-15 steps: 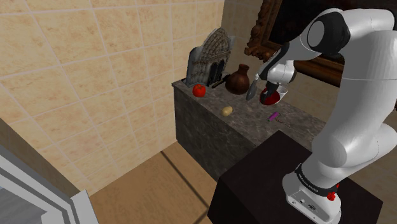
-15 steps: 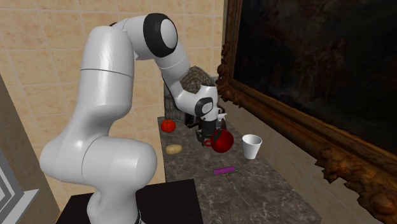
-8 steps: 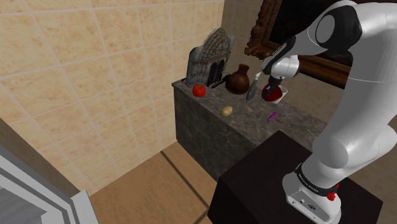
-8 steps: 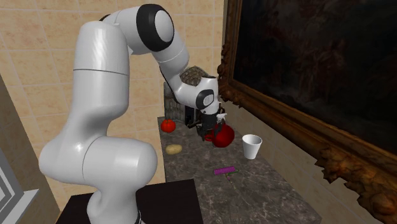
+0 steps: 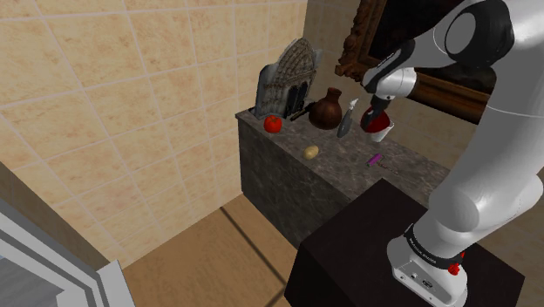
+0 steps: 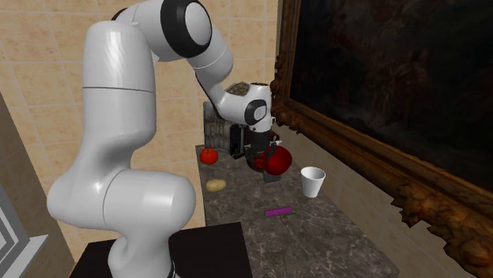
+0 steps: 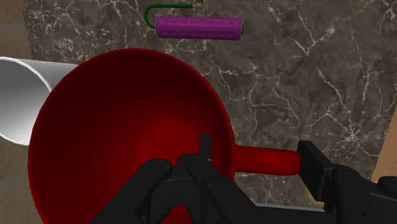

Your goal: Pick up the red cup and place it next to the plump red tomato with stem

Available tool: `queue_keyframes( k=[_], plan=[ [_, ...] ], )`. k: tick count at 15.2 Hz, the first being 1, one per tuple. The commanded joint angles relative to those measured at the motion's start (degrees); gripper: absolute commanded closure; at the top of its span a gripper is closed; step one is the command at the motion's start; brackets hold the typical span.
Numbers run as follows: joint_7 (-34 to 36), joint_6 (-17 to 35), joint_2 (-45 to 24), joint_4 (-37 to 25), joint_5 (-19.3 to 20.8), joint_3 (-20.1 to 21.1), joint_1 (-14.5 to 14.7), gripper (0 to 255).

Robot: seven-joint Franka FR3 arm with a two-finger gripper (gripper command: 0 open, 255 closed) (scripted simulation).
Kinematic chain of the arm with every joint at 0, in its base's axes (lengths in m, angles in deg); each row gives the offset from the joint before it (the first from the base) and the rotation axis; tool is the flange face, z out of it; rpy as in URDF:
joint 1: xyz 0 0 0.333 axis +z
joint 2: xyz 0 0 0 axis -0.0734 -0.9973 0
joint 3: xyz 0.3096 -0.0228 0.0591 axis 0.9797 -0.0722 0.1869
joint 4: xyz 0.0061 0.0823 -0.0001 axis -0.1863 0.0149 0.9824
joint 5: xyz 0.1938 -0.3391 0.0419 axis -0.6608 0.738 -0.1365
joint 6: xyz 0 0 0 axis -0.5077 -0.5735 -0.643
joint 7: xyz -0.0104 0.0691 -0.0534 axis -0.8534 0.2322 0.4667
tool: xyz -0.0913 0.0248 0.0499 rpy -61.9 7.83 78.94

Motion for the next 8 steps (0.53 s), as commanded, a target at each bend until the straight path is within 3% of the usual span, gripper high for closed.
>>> queue_keyframes(
  k=[1, 8],
  plan=[
    [1.4, -0.8, -0.3, -1.1, 0.3, 0.3, 0.8, 255],
    [9.8, -3.9, -5.8, -9.7, 0.3, 2.9, 5.6, 255]
  ],
)
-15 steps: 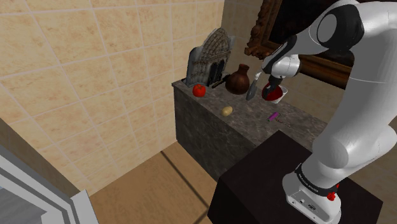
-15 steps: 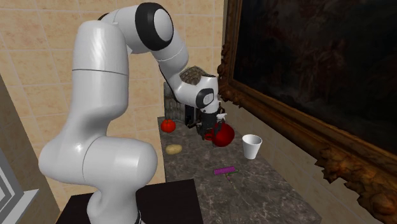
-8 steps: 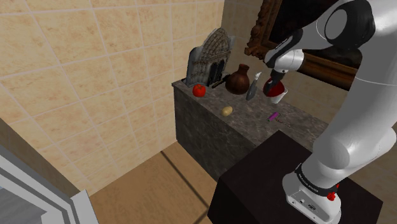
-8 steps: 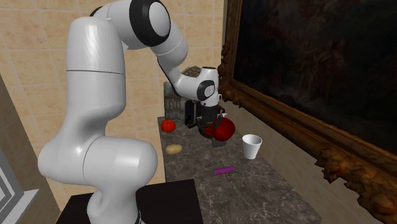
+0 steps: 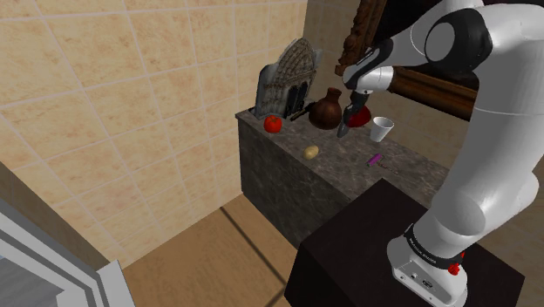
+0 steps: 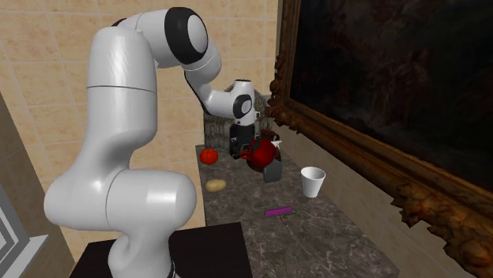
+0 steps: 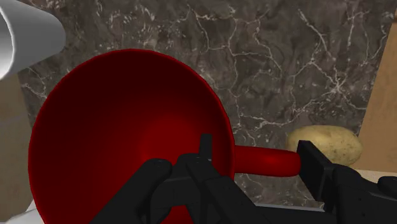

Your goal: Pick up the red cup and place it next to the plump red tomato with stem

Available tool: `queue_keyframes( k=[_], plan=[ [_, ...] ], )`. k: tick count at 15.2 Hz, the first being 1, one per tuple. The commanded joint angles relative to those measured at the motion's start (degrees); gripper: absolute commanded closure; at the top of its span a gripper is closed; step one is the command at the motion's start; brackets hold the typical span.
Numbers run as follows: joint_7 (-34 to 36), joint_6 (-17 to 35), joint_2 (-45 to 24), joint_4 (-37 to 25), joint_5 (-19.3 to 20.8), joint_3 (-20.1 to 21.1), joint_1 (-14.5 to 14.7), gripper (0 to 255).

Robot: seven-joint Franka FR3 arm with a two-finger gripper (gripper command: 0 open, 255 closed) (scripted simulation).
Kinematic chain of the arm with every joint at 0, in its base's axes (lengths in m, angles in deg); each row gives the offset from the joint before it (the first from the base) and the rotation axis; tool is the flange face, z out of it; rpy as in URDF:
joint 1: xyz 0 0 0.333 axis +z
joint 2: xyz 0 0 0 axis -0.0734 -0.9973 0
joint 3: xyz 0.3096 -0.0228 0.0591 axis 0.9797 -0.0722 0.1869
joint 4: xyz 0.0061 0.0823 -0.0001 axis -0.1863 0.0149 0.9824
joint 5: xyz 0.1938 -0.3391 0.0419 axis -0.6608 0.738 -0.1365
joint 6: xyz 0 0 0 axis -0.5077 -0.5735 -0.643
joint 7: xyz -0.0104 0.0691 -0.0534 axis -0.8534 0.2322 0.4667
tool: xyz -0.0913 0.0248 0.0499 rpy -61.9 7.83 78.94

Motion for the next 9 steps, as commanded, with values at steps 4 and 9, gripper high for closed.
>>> queue_keyframes(
  k=[4, 9],
  plan=[
    [5.6, -3.2, -4.8, -8.0, -0.1, 1.6, 3.0, 255],
    [10.7, -7.2, -10.8, -17.9, -0.1, 3.1, 5.4, 255]
  ],
)
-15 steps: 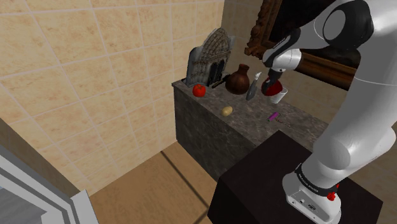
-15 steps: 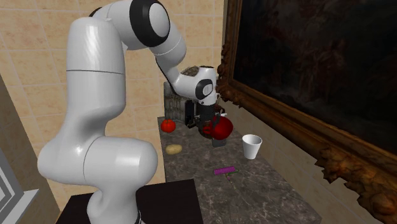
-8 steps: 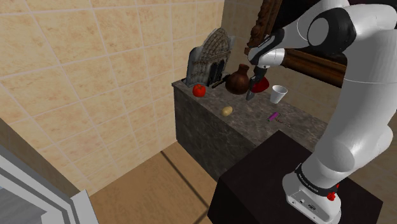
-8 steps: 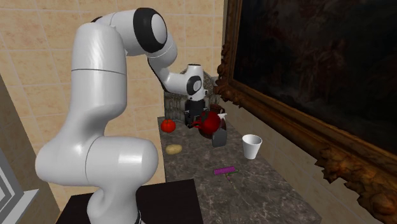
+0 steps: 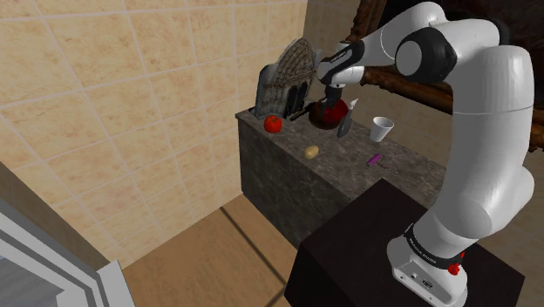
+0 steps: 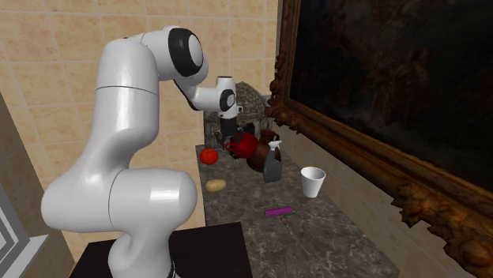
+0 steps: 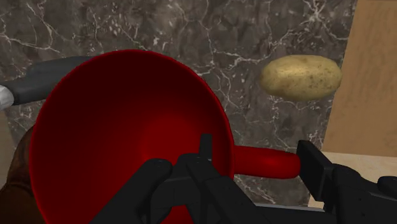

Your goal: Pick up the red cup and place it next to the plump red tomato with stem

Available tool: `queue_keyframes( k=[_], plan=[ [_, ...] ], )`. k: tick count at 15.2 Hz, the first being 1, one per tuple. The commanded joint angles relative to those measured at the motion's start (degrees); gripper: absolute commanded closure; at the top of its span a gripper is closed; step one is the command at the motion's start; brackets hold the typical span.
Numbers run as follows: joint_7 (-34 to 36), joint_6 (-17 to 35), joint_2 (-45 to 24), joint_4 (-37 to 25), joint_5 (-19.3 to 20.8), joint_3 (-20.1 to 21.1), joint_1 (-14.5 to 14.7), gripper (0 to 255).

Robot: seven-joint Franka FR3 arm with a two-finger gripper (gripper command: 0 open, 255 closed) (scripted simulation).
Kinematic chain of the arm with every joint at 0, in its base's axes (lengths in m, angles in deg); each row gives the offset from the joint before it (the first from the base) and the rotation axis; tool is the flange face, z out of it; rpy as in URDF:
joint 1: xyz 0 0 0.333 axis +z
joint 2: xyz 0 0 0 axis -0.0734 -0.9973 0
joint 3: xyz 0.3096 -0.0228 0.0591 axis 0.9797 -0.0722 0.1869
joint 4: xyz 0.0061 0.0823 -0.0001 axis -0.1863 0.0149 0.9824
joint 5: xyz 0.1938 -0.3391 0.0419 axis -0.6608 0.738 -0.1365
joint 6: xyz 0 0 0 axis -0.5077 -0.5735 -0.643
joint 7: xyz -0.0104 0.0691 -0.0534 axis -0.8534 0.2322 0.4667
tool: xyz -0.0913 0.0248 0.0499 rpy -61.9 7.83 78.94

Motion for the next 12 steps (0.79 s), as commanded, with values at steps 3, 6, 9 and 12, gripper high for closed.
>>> queue_keyframes(
  k=[3, 6, 9, 12],
  plan=[
    [3.9, -4.0, -5.6, -9.7, -0.1, 1.1, 1.5, 255],
    [6.7, -7.6, -10.5, -18.1, -0.2, 1.8, 2.4, 255],
    [8.0, -8.5, -13.9, -22.5, -0.4, 2.3, 2.6, 255],
    [7.9, -7.0, -15.1, -22.2, -0.6, 2.5, 2.5, 255]
  ],
)
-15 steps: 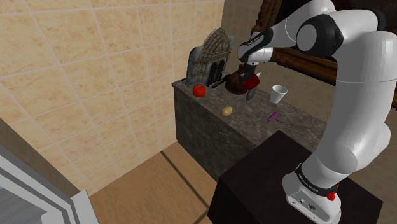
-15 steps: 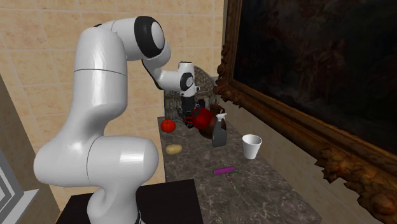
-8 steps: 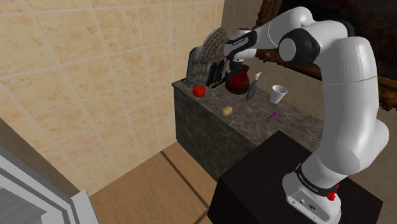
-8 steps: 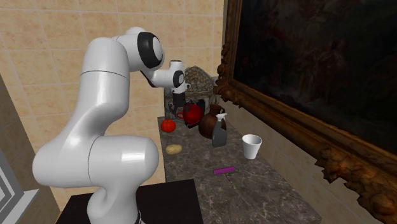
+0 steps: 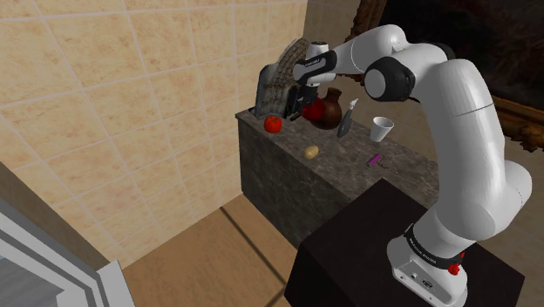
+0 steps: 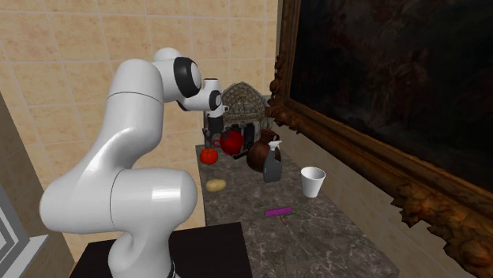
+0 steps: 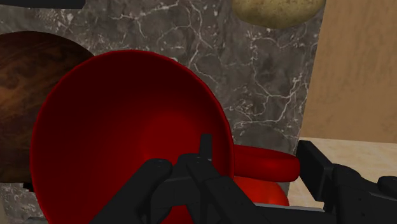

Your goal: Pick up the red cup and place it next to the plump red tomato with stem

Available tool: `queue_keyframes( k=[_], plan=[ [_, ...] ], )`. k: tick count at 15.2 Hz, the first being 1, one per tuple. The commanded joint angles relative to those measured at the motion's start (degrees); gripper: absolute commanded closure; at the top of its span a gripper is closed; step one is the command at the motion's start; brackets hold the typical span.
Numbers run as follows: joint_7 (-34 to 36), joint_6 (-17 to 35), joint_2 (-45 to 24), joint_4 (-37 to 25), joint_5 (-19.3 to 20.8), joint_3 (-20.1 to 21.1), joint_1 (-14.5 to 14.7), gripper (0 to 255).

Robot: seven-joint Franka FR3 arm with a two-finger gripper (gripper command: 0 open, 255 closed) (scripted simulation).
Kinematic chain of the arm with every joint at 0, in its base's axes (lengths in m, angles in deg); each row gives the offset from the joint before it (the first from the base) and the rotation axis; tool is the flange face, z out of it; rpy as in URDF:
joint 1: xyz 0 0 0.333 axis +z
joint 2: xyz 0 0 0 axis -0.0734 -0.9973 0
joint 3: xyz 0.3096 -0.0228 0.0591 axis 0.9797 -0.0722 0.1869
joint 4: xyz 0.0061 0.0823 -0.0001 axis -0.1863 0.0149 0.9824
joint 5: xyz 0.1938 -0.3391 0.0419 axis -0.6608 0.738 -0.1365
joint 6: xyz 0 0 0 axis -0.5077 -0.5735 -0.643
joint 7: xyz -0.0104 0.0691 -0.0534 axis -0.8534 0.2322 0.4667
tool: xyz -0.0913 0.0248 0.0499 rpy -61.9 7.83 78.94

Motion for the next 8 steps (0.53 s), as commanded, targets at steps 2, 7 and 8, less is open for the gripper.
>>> queue_keyframes(
  k=[2, 7, 8],
  plan=[
    [-0.1, 1.4, -1.4, -0.1, -0.3, 0.3, -0.1, 255],
    [-0.3, 3.7, -3.7, -0.1, -0.7, 0.7, -0.4, 255],
    [-0.3, 4.2, -4.2, -0.1, -0.8, 0.8, -0.5, 255]
  ],
)
